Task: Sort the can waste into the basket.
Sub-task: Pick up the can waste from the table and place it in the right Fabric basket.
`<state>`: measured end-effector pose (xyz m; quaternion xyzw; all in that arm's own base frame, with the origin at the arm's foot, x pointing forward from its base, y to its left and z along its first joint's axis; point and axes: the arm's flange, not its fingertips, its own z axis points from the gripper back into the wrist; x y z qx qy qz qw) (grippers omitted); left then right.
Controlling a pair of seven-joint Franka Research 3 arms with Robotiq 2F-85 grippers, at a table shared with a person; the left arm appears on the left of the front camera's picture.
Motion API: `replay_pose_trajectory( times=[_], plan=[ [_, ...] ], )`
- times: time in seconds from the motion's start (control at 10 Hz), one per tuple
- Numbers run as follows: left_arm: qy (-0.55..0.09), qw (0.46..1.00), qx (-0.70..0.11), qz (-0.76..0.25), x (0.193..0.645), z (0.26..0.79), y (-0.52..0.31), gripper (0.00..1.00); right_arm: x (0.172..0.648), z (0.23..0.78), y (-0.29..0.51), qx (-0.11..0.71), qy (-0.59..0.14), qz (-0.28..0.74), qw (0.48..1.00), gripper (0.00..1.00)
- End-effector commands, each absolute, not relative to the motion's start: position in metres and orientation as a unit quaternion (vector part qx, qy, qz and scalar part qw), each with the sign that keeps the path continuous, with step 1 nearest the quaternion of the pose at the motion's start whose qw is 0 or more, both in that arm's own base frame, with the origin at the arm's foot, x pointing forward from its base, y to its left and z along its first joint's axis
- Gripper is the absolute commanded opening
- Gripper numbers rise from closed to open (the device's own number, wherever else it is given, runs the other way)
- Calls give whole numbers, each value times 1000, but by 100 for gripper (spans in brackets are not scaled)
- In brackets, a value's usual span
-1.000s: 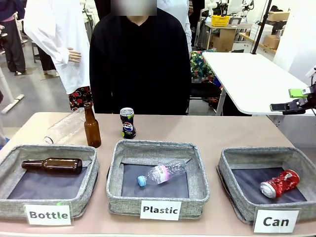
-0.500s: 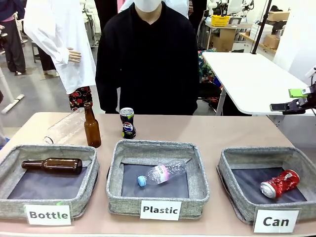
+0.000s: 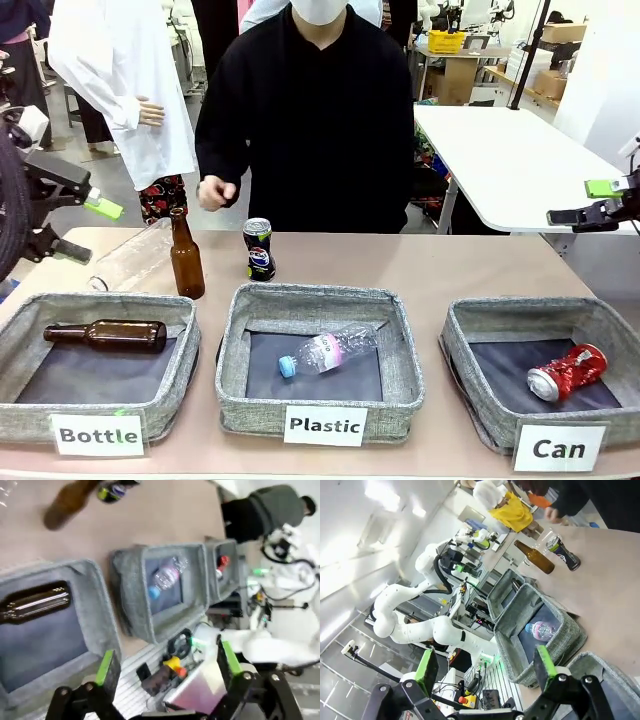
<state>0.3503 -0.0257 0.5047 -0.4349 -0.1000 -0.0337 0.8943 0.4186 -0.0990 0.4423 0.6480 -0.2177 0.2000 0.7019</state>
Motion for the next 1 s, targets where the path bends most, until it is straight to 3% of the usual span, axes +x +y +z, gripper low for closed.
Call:
replay_pose_trajectory(
  times=[0.0,0.1,0.2,0.4,0.5,0.7,0.9],
  plan=[
    [-114,902,-416,-25,354,506,-27,100,419,445,-99,655,-226,198,694,100],
    [-121,914,-380,78,401,502,-22,100,419,445,-99,655,-226,198,694,100],
    [-105,916,-372,106,443,496,-17,100,419,445,-99,655,-226,198,694,100],
    [-99,907,-389,126,476,501,16,100,419,445,-99,655,-226,198,694,100],
    [-89,906,-396,123,473,510,43,100,419,445,-99,655,-226,198,694,100],
    [-72,880,-464,78,422,523,106,100,419,445,-99,655,-226,198,694,100],
    [-102,854,-505,77,371,522,159,100,419,445,-99,655,-226,198,694,100]
  ],
)
